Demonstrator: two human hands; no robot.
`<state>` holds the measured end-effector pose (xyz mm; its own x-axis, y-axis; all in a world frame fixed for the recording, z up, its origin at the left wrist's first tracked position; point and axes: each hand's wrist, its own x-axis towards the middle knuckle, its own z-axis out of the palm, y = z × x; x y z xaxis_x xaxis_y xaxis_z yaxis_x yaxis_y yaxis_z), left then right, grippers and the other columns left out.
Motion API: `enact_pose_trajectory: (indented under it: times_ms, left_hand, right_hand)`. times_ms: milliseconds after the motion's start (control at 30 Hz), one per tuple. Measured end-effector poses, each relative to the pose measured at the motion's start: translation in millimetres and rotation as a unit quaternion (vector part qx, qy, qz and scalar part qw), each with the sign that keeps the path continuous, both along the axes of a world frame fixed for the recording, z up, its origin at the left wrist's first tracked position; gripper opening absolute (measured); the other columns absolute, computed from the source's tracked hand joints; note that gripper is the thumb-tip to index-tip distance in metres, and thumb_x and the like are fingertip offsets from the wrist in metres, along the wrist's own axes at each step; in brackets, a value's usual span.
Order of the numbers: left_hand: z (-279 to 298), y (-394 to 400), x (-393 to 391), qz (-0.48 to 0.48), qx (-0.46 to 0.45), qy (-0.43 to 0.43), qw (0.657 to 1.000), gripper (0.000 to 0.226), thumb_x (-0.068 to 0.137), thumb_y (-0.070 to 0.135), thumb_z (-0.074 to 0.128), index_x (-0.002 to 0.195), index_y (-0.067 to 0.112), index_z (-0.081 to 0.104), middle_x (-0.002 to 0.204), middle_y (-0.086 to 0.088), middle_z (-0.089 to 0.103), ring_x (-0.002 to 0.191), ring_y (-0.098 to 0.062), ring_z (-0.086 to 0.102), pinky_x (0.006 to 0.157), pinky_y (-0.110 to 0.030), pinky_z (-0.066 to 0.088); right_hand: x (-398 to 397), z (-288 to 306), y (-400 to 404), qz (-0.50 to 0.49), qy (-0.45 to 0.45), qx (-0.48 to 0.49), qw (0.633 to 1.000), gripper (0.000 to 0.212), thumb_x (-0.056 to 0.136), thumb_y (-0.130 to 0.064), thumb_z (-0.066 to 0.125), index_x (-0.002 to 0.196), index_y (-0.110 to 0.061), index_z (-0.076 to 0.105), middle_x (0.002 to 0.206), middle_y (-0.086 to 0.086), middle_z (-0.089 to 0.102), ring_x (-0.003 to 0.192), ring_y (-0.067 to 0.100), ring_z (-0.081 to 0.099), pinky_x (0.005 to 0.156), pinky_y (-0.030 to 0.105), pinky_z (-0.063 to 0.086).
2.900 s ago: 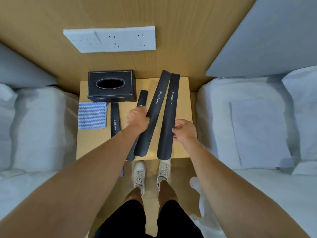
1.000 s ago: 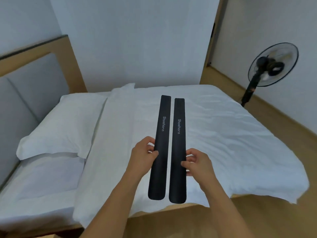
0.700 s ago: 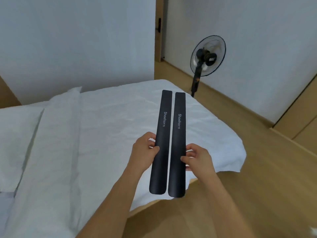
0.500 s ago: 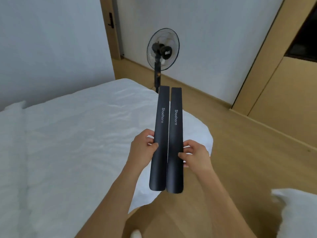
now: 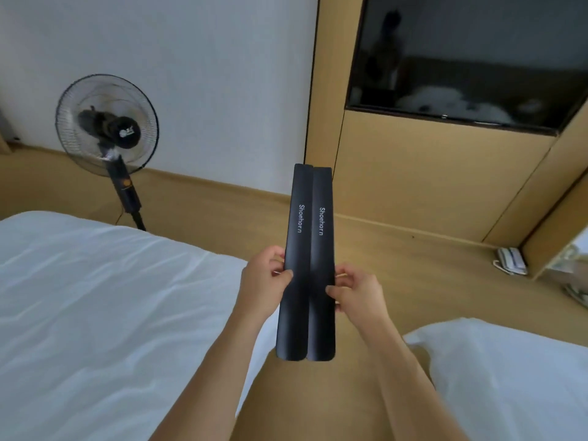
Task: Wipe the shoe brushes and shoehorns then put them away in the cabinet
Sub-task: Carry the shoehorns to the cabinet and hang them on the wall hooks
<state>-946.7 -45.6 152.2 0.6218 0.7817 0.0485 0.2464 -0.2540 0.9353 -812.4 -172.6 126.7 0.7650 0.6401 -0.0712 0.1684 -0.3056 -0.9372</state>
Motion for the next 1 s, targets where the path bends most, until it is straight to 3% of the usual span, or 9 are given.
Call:
enact_pose_trajectory:
  times_ms: [267, 433, 633, 800, 933, 1000]
  left_hand:
    - [0, 70, 130, -0.088, 0.024, 0.0, 0.996, 0.023, 0.087, 0.008, 0.064, 0.098, 0.028, 0.058, 0.083, 0.006, 0.072, 0.075, -0.015, 0.067, 0.063, -0.032, 0.054]
    - [-12, 100, 206, -0.101, 0.039, 0.012, 0.994, 0.023, 0.086, 0.01, 0.066, 0.095, 0.03, 0.059, 0.082, 0.008, 0.072, 0.074, -0.011, 0.067, 0.068, -0.035, 0.058]
    - [-16, 143, 308, -0.069, 0.044, 0.011, 0.997, 0.026, 0.085, 0.005, 0.066, 0.092, 0.029, 0.059, 0.08, 0.005, 0.072, 0.074, -0.014, 0.066, 0.068, -0.033, 0.056]
    - [-2, 176, 398, -0.014, 0.04, 0.004, 0.999, 0.028, 0.083, 0.004, 0.067, 0.089, 0.031, 0.059, 0.077, 0.007, 0.071, 0.068, -0.008, 0.064, 0.062, -0.019, 0.05]
    - [0, 203, 453, 0.014, 0.031, 0.004, 0.999, 0.028, 0.083, 0.006, 0.066, 0.089, 0.032, 0.058, 0.08, 0.007, 0.072, 0.072, -0.013, 0.065, 0.066, -0.032, 0.052]
    - [-3, 219, 473, 0.035, 0.031, 0.004, 0.999, 0.029, 0.083, 0.006, 0.067, 0.089, 0.033, 0.058, 0.079, 0.008, 0.071, 0.07, -0.011, 0.064, 0.064, -0.03, 0.052]
  right_hand:
    - [102, 1, 42, -0.098, 0.003, 0.01, 0.995, 0.031, 0.08, -0.002, 0.068, 0.082, -0.033, 0.067, 0.075, -0.009, 0.073, 0.07, 0.017, 0.071, 0.064, 0.046, 0.062]
    - [177, -13, 73, -0.118, 0.017, 0.015, 0.993, 0.028, 0.082, -0.001, 0.069, 0.089, -0.028, 0.067, 0.083, -0.002, 0.073, 0.081, 0.022, 0.072, 0.07, 0.048, 0.062]
    - [287, -23, 124, -0.094, 0.035, 0.038, 0.994, 0.026, 0.082, 0.0, 0.067, 0.092, -0.023, 0.068, 0.088, 0.004, 0.072, 0.084, 0.026, 0.071, 0.07, 0.049, 0.062]
    - [387, -8, 163, -0.042, 0.032, 0.032, 0.998, 0.033, 0.078, 0.001, 0.065, 0.084, -0.031, 0.069, 0.081, 0.001, 0.071, 0.08, 0.024, 0.07, 0.067, 0.046, 0.062]
    - [450, -1, 199, -0.002, 0.017, 0.017, 1.0, 0.034, 0.077, 0.001, 0.065, 0.082, -0.032, 0.069, 0.073, -0.006, 0.07, 0.074, 0.022, 0.069, 0.063, 0.042, 0.061]
    - [474, -2, 219, 0.01, 0.015, 0.013, 1.0, 0.028, 0.077, -0.001, 0.066, 0.084, -0.027, 0.069, 0.076, -0.004, 0.071, 0.075, 0.022, 0.07, 0.064, 0.044, 0.061]
